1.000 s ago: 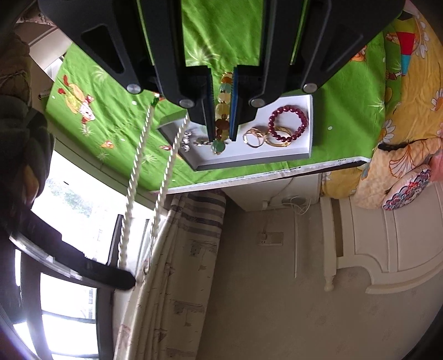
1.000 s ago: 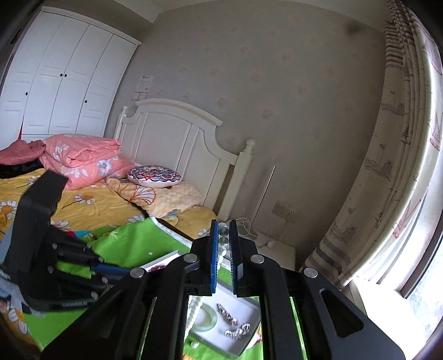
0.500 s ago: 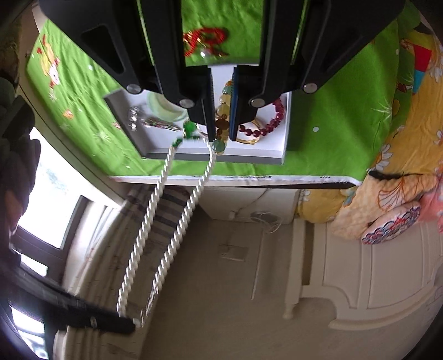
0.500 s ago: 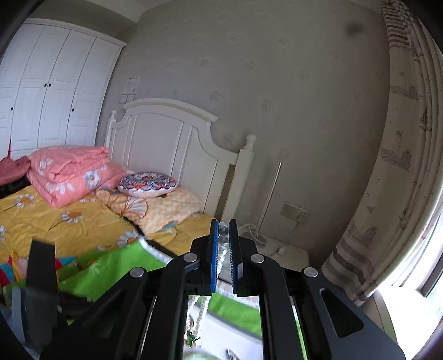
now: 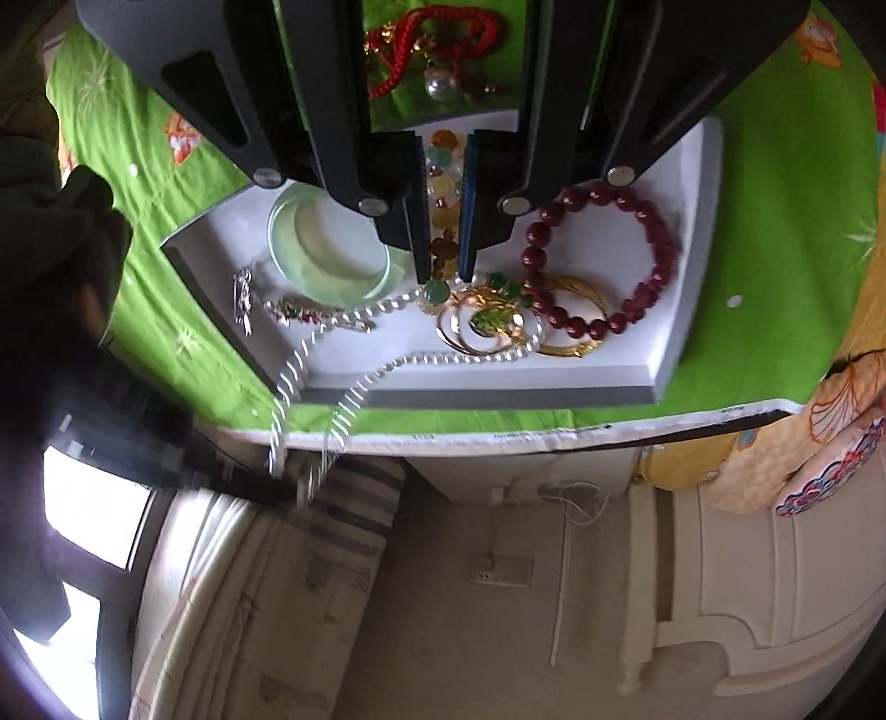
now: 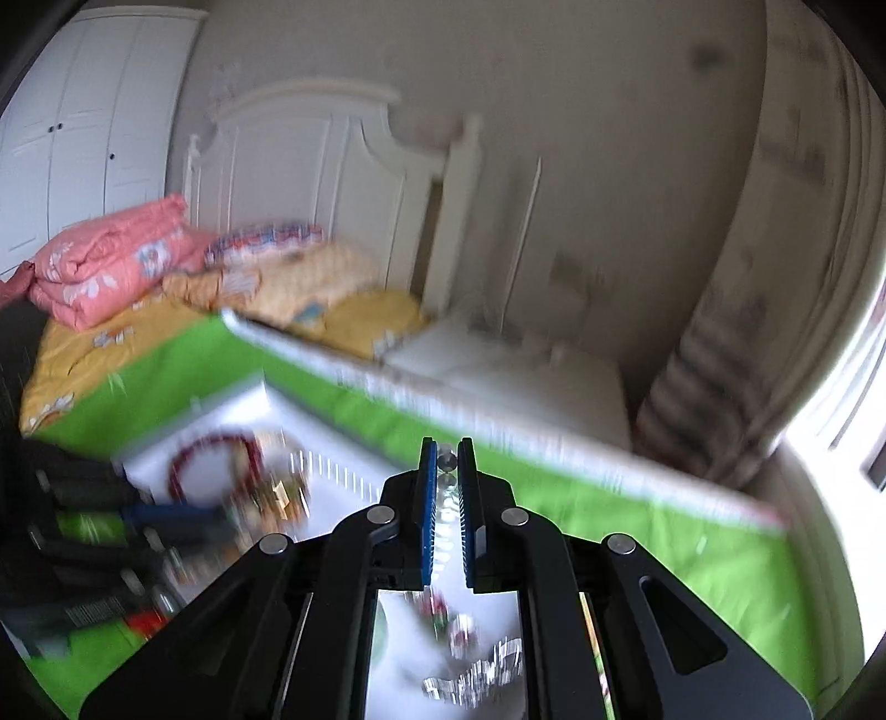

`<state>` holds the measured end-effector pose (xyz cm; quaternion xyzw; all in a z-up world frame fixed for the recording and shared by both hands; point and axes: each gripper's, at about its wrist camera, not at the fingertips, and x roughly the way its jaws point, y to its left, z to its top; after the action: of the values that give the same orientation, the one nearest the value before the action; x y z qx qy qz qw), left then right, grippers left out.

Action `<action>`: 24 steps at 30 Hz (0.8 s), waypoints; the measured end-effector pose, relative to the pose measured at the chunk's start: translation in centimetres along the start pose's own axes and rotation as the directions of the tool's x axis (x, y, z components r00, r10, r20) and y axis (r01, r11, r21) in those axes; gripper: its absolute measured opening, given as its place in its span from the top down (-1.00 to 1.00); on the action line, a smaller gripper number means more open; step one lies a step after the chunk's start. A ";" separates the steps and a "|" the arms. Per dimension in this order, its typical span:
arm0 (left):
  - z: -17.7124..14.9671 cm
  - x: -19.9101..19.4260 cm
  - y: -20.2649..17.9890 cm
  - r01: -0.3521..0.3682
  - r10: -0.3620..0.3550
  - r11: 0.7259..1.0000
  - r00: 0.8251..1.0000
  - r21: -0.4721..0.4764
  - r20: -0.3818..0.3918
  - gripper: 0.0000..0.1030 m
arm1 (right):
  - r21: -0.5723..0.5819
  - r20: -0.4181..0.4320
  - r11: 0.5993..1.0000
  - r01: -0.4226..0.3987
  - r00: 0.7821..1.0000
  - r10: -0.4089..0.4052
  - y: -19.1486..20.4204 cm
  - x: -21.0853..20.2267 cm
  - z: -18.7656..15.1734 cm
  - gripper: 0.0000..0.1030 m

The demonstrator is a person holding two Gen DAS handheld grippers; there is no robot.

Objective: Organize jewelry
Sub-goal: 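Lower the bead bracelet into the tray with the left gripper while the right gripper drops the pearl necklace there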

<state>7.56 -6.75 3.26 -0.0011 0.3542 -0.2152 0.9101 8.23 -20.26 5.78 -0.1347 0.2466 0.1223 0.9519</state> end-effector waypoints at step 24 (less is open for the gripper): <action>-4.4 -9.2 2.9 -0.349 0.362 0.920 0.931 -0.176 0.043 -0.96 | 0.081 -0.106 0.987 -0.138 0.984 0.146 0.0 -8.6 -9.2 -0.67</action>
<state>-0.20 0.16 5.43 -0.0204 0.3310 -0.0160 0.9433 -3.12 -24.56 2.38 -0.0884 0.3125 0.1730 0.9298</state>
